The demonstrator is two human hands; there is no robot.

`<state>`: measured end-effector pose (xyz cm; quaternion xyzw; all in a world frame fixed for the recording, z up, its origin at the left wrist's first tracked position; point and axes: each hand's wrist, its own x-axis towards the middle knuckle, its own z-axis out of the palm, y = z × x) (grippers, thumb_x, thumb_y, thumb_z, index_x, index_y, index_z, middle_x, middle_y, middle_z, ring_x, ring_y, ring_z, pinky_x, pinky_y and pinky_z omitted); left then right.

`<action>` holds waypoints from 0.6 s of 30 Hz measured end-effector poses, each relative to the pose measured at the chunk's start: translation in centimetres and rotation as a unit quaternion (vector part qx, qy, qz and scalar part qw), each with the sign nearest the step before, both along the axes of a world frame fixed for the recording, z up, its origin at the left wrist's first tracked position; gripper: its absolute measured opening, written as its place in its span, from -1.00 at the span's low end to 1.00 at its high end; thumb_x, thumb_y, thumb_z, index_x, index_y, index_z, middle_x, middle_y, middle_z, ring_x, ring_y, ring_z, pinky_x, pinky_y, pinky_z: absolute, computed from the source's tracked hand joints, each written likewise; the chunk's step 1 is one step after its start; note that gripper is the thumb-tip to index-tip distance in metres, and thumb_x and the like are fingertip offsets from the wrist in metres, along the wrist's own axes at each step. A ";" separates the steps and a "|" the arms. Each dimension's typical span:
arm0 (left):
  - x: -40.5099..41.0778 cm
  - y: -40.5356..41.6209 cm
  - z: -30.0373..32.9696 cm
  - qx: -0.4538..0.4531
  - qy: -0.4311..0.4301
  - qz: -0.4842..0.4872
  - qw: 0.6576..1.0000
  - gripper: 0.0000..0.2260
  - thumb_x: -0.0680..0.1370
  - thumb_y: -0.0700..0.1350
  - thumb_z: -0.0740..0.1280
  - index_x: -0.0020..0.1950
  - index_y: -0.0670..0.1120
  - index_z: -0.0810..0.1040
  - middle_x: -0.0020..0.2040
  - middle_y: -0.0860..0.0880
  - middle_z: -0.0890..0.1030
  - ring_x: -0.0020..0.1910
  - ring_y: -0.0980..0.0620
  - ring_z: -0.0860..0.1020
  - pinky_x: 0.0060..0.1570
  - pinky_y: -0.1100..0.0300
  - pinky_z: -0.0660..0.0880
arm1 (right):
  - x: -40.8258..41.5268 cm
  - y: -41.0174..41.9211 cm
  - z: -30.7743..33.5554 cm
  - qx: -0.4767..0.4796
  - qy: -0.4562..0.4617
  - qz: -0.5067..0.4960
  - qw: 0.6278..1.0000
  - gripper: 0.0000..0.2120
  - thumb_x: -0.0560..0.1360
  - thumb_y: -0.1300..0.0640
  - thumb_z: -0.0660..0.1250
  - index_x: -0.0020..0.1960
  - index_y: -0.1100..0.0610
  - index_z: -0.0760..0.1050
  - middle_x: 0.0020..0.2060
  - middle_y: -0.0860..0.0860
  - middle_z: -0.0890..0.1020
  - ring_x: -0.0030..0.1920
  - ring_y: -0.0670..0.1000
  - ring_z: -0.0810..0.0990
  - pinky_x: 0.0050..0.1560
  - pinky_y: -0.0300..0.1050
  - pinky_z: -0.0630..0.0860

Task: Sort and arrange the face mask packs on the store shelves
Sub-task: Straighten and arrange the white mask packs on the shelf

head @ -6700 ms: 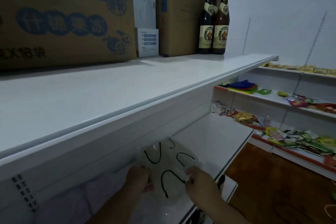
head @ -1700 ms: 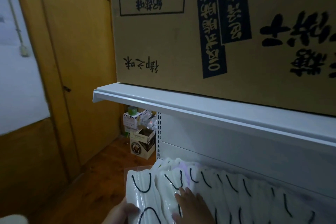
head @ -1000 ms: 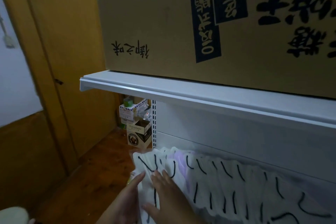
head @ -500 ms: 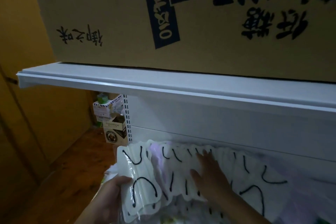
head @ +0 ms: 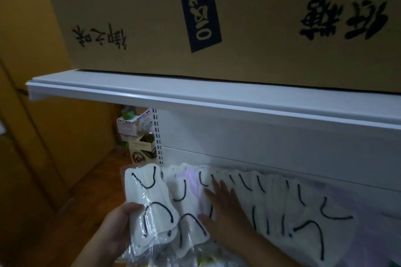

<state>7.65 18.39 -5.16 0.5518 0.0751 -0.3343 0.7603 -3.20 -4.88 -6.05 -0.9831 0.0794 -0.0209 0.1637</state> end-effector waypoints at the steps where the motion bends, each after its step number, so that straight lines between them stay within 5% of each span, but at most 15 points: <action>1: 0.0 0.8 0.1 0.008 0.002 0.013 1.000 -0.67 0.44 -0.28 0.20 0.21 -0.24 0.45 -0.13 -0.36 0.65 -0.24 -0.33 0.63 -0.19 -0.13 0.56 | 0.6 1.0 0.0 0.007 0.002 0.032 0.999 -0.32 0.55 -0.26 0.10 0.56 -0.04 -0.04 0.55 -0.03 -0.21 0.53 0.01 -0.29 0.47 -0.01 -0.31; 6: -0.6 4.1 0.1 0.048 0.046 0.048 0.997 -0.59 0.37 -0.25 0.24 0.21 -0.25 0.47 -0.04 -0.42 0.62 -0.19 -0.38 0.63 -0.15 -0.18 0.56 | 2.4 4.2 -0.5 -0.054 0.057 0.135 0.988 -0.24 0.49 -0.29 0.15 0.55 0.00 -0.03 0.56 -0.04 -0.10 0.54 0.03 -0.20 0.48 0.18 -0.24; 11: -1.3 4.9 0.0 0.042 0.056 0.060 0.996 -0.61 0.35 -0.26 0.25 0.18 -0.24 0.49 -0.07 -0.41 0.63 -0.22 -0.37 0.64 -0.18 -0.14 0.55 | 2.9 5.3 -0.3 -0.075 0.036 0.110 0.990 -0.47 0.57 -0.14 0.13 0.46 0.07 0.24 0.50 -0.01 0.21 0.52 0.04 0.05 0.50 0.12 -0.09; 15: -1.7 4.8 0.4 0.016 0.060 0.045 0.997 -0.68 0.41 -0.27 0.23 0.17 -0.18 0.47 -0.09 -0.38 0.65 -0.24 -0.38 0.65 -0.27 -0.13 0.58 | 2.7 5.9 1.4 0.027 -0.071 0.042 0.996 -0.67 0.62 -0.03 0.07 0.31 0.02 0.40 0.35 -0.02 0.43 0.46 0.04 0.20 0.47 -0.02 0.04; 18: -1.6 4.1 0.4 -0.012 0.053 0.046 0.997 -0.62 0.43 -0.25 0.23 0.25 -0.14 0.44 -0.02 -0.37 0.64 -0.16 -0.39 0.64 -0.21 -0.17 0.57 | 2.5 7.4 2.5 0.127 -0.120 0.049 0.983 -0.65 0.60 -0.10 0.07 0.33 -0.05 0.37 0.40 -0.07 0.40 0.48 -0.02 0.18 0.43 -0.15 0.05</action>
